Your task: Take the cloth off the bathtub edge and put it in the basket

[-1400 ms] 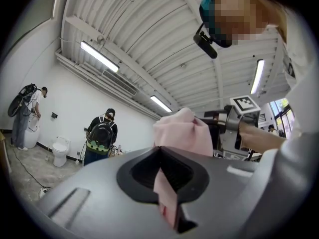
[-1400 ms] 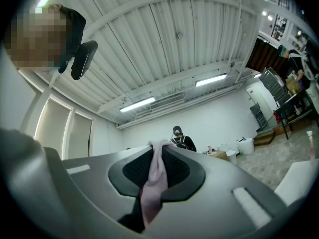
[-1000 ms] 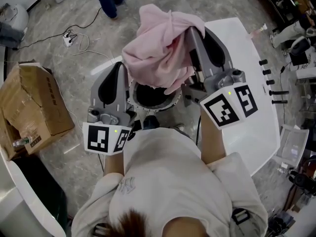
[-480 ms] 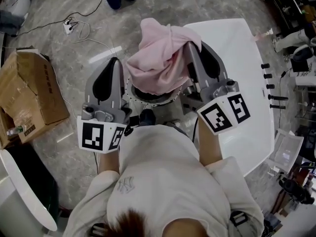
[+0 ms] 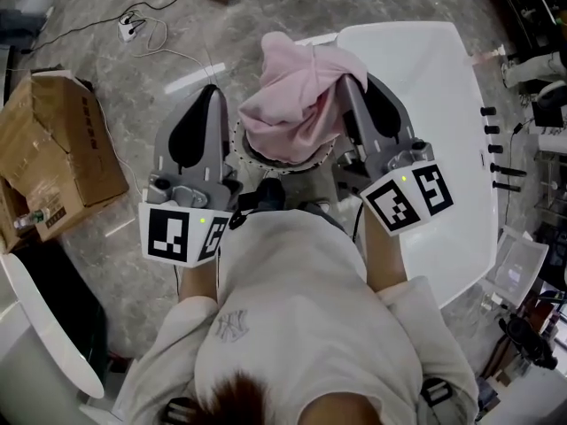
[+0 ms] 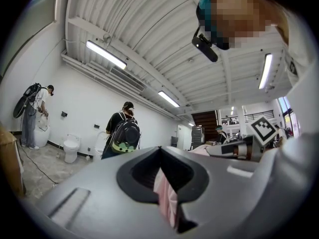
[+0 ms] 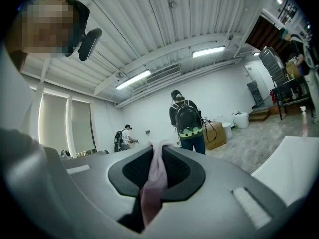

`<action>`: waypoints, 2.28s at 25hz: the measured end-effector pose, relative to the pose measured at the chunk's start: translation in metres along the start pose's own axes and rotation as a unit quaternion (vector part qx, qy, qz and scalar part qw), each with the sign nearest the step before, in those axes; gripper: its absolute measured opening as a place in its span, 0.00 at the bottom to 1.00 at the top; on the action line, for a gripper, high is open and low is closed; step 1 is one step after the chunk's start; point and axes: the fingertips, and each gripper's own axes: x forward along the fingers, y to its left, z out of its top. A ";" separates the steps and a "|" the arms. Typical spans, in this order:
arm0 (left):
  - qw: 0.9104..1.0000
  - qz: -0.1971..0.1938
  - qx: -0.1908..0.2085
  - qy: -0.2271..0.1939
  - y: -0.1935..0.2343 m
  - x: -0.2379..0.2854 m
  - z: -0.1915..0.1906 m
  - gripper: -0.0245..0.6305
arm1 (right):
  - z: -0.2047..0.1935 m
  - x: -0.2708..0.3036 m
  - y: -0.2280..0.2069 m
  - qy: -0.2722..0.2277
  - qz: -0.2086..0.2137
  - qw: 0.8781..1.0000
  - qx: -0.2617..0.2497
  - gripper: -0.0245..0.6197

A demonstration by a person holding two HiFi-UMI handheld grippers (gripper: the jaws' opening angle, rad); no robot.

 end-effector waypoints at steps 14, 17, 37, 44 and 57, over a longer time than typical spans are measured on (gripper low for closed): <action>1.000 -0.012 0.005 0.020 -0.002 -0.002 -0.009 0.05 | -0.044 -0.005 -0.015 0.036 -0.025 0.999 0.014 0.10; 1.000 -0.015 0.006 0.022 -0.002 -0.002 -0.010 0.05 | -0.056 -0.005 -0.019 0.046 -0.031 0.998 0.014 0.10; 0.999 -0.025 0.005 0.027 -0.001 0.002 -0.014 0.05 | -0.170 -0.009 -0.053 0.131 -0.049 0.990 0.027 0.10; 0.999 -0.030 -0.001 0.031 0.001 -0.001 -0.020 0.05 | -0.203 -0.008 -0.060 0.164 -0.065 0.984 0.027 0.10; 0.996 -0.069 -0.024 0.045 -0.009 0.012 -0.044 0.05 | -0.252 -0.017 -0.077 0.218 -0.093 0.971 0.037 0.10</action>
